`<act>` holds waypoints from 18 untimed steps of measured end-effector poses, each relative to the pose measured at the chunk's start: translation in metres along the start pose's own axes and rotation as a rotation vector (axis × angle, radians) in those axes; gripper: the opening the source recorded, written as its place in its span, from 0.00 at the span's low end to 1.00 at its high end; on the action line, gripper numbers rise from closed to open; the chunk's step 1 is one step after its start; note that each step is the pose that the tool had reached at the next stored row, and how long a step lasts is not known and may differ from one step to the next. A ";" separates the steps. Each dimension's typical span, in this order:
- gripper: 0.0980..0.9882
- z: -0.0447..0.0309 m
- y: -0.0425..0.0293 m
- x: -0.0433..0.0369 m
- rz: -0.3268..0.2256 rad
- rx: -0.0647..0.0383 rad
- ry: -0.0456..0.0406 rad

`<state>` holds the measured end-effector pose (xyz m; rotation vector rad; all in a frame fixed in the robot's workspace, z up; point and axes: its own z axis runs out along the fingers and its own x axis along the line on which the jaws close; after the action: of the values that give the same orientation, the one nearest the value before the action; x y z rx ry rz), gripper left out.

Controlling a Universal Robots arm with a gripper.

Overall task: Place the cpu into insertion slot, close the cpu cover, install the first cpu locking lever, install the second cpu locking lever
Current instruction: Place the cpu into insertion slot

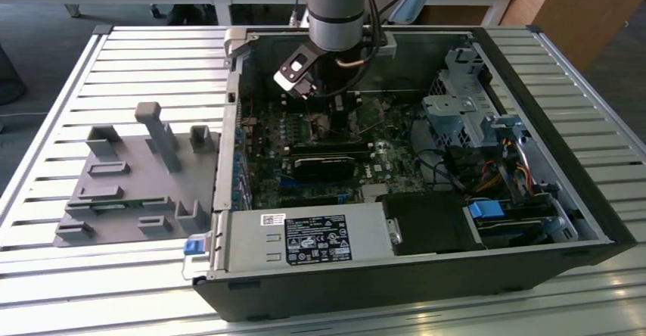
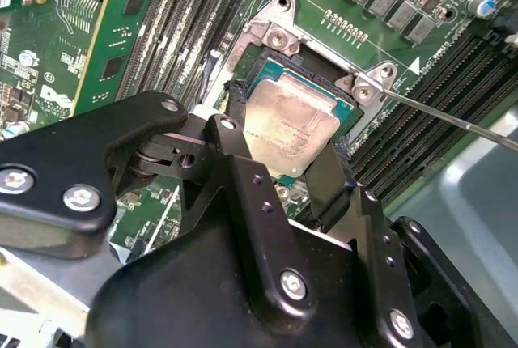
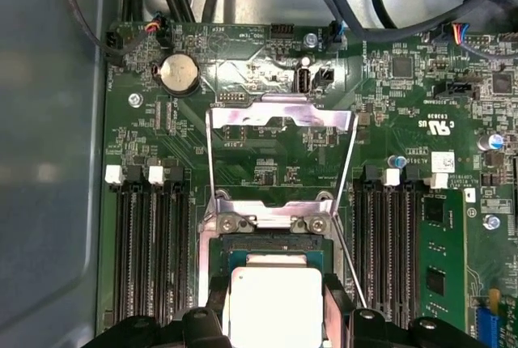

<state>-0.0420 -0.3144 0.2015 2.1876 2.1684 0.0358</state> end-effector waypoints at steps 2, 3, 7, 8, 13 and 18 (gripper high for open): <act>0.50 0.0009 0.0012 0.0000 0.000 0.001 0.0000; 0.50 0.0013 0.0017 0.0001 0.000 0.001 0.0000; 0.50 0.0035 0.0018 0.0001 0.000 0.001 0.0000; 0.50 0.0043 0.0017 0.0002 0.000 0.001 0.0000; 0.50 0.0070 0.0016 0.0003 0.000 0.001 -0.0001; 0.50 0.0072 0.0016 0.0004 0.000 0.001 -0.0001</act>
<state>-0.0400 -0.3143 0.1944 2.1880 2.1689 0.0348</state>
